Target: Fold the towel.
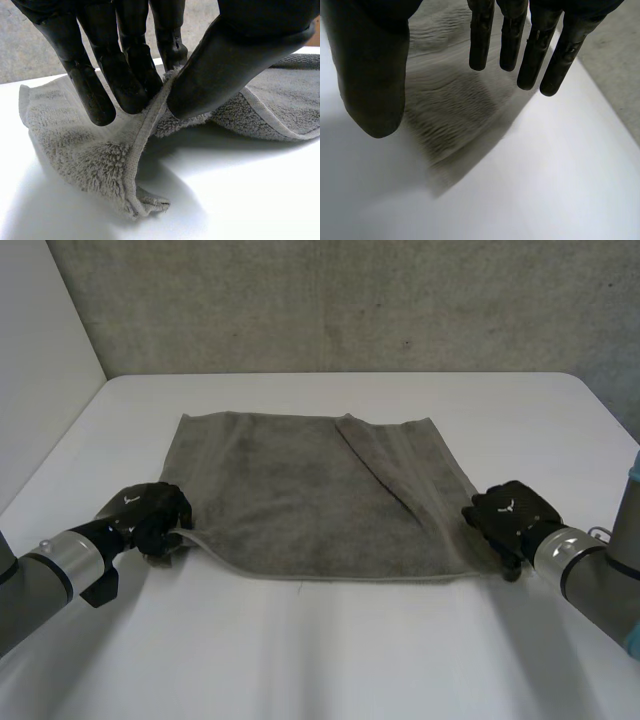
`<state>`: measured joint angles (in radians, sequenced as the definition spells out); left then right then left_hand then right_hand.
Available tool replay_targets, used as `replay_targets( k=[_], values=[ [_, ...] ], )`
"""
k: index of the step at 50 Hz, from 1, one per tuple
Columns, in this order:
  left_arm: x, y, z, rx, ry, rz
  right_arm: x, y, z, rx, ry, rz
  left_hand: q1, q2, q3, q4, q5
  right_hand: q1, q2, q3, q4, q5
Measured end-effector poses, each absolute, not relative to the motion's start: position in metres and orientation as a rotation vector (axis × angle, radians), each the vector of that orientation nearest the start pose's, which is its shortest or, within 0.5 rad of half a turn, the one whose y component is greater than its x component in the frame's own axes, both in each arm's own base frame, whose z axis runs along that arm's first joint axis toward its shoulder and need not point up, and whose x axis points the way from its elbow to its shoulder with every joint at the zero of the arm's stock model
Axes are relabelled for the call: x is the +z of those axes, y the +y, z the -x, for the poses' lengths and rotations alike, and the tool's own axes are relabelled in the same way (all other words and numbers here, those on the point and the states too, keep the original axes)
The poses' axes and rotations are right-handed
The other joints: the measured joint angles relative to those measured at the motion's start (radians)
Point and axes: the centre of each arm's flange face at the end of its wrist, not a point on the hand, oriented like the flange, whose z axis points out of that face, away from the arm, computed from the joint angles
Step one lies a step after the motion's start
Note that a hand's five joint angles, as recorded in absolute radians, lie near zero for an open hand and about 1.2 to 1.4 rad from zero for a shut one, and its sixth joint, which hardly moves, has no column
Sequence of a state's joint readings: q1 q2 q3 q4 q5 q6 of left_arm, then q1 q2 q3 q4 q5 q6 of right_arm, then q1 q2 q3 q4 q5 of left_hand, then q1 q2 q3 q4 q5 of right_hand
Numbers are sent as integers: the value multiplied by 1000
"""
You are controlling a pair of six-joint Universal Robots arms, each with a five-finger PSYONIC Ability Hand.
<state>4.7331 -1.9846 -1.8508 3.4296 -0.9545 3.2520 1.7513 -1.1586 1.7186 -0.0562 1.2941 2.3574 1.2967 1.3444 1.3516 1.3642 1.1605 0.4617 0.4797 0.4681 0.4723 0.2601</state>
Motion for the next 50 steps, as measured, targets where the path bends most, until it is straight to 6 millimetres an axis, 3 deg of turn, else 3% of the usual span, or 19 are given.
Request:
replay_targets(
  k=[7,13,18,23,26,32,50],
  values=[
    [128,-301,178,-1971,2899,-739,147,-267,-208,-1583,2296,1479,0,0,0,0,0,0,0,0,0,7],
    [126,-301,178,-1967,2902,-738,144,-264,-209,-1574,2283,1469,0,0,0,0,0,122,92,108,102,150],
    [126,-302,177,-1970,2899,-736,136,-273,-209,-1637,2273,1452,0,0,0,0,0,584,566,569,562,601],
    [127,-303,176,-1973,2894,-731,124,-284,-207,-1685,2280,1436,0,0,0,0,0,863,843,850,847,898],
    [127,-303,175,-1976,2890,-730,118,-290,-204,-1694,2303,1426,-14,-54,-58,-67,-40,864,852,869,867,908],
    [127,-305,174,-1988,2868,-739,118,-306,-187,-1726,2392,1354,-430,-474,-474,-486,-465,864,852,869,868,909],
    [121,-319,161,-2001,2706,-586,150,-318,-171,-1831,2414,1052,-513,-546,-551,-568,-559,864,852,869,870,914]
  ],
)
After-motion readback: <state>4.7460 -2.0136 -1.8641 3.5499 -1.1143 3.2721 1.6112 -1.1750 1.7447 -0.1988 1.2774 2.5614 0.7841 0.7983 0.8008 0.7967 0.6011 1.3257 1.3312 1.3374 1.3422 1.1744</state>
